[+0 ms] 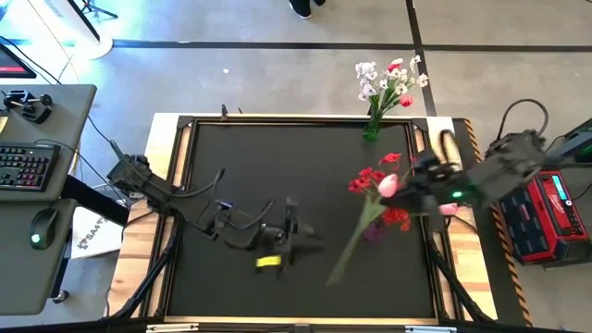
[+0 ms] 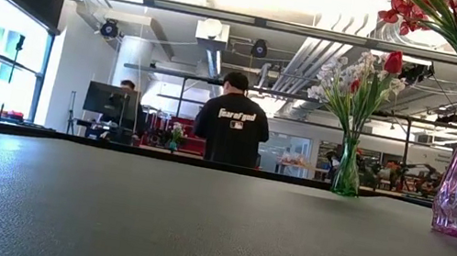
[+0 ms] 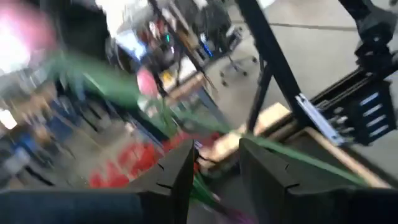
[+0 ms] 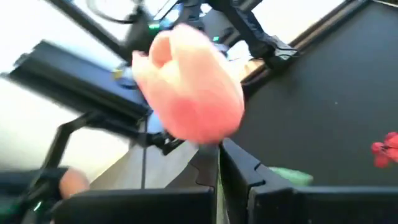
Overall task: Sort flowers into vase by color
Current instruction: Put the pink tulip into the violet vase
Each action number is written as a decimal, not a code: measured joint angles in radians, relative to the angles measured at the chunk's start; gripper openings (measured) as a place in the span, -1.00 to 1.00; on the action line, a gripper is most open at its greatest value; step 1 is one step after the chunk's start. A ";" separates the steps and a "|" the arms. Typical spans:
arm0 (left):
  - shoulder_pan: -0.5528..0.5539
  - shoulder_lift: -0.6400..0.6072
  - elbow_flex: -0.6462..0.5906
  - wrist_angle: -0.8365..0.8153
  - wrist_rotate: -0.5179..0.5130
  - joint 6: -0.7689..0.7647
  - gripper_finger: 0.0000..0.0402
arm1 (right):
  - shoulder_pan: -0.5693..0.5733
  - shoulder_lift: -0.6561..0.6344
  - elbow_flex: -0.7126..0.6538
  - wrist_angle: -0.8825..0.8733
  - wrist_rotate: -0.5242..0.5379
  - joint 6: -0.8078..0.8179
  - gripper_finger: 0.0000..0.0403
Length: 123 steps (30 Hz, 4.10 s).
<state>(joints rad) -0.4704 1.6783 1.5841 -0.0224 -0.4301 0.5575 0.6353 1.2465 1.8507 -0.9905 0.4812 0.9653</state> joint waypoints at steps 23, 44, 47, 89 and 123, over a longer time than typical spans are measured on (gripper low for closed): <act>0.136 0.071 0.000 -0.098 -0.029 -0.629 -0.42 | 0.054 -0.453 0.001 -0.222 0.154 -0.438 -1.00; 0.194 0.251 -0.002 0.046 -0.013 -0.813 -0.42 | 0.055 -0.301 -0.001 -0.361 0.158 -0.608 -1.00; 0.212 0.268 -0.001 0.053 0.040 -0.818 -0.42 | 0.055 -0.274 -0.001 -0.365 0.119 -0.606 -1.00; 0.299 0.401 -0.001 0.267 0.219 -0.734 -0.42 | 0.537 -0.421 -0.445 0.126 0.825 -0.759 -1.00; 0.300 0.402 -0.001 0.267 0.214 -0.711 -0.42 | 0.601 -0.357 -0.368 0.592 0.804 -1.207 -1.00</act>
<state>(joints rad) -0.1699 2.0808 1.5833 0.2443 -0.2161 -0.1532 1.2359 0.8893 1.4831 -0.3986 1.2851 -0.2421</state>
